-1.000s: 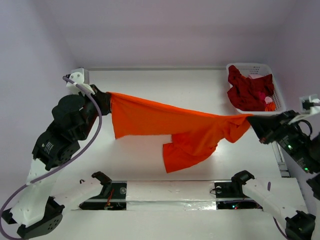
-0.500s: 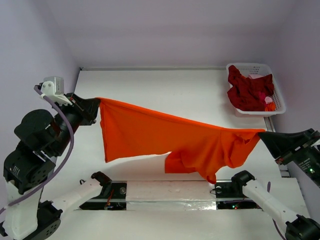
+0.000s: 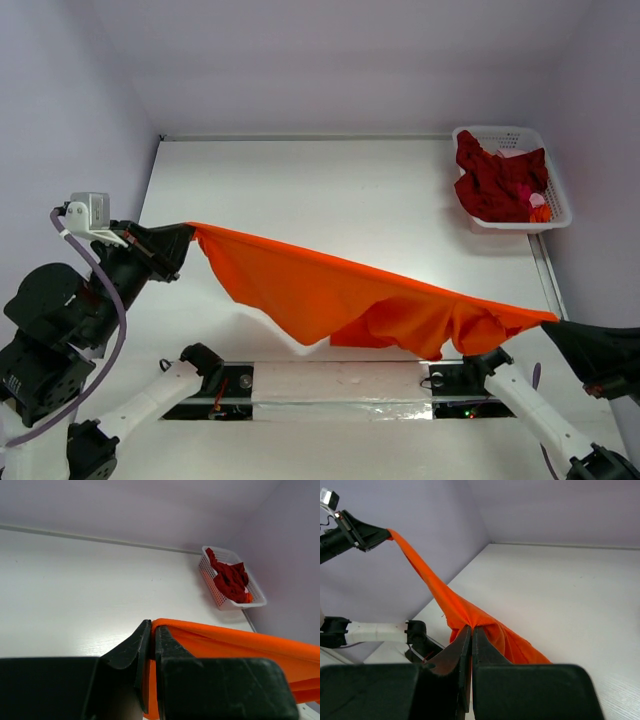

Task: Fold and stack the t-shirts
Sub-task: Flatten the tshirt out

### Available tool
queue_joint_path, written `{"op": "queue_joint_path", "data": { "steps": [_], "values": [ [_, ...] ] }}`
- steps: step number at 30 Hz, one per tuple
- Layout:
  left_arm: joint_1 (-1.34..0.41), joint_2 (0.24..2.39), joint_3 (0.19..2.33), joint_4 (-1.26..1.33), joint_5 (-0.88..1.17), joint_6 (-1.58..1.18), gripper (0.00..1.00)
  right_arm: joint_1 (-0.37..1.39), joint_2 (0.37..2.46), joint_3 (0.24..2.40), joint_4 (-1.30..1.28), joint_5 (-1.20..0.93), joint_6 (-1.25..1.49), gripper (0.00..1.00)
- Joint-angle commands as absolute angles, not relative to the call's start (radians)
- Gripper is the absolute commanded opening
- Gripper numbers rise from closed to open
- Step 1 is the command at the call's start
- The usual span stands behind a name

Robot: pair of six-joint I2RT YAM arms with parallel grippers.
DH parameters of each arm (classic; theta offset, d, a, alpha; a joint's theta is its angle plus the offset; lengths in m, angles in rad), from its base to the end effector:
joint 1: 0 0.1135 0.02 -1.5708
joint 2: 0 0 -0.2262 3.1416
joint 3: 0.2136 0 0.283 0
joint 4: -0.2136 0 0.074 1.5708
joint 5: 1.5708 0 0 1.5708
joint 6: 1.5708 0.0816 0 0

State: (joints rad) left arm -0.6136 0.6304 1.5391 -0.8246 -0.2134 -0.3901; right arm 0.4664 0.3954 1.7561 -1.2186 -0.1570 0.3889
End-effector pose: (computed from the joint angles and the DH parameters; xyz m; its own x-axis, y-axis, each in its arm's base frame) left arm 0.1025 -0.0511 0.5148 -0.0849 -0.3948 -0.9148 0.3870 0.8330 -0.3954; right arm -0.0385 -0.0051 0.5055 -0.1038 0.3671 -0.9244 -0.5869 0.7278 0.3549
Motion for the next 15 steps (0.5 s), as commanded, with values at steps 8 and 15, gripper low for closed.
{"op": "queue_joint_path", "data": {
  "steps": [8, 15],
  "values": [
    [-0.6, 0.558, 1.509, -0.764, -0.244, -0.339, 0.0, 0.474, 0.259, 1.781, -1.33, -0.094, 0.402, 0.0],
    [-0.6, 0.52, 1.609, -0.744, -0.17, -0.33, 0.0, 0.474, 0.296, 1.968, -1.374, -0.129, 0.417, 0.0]
  ]
}}
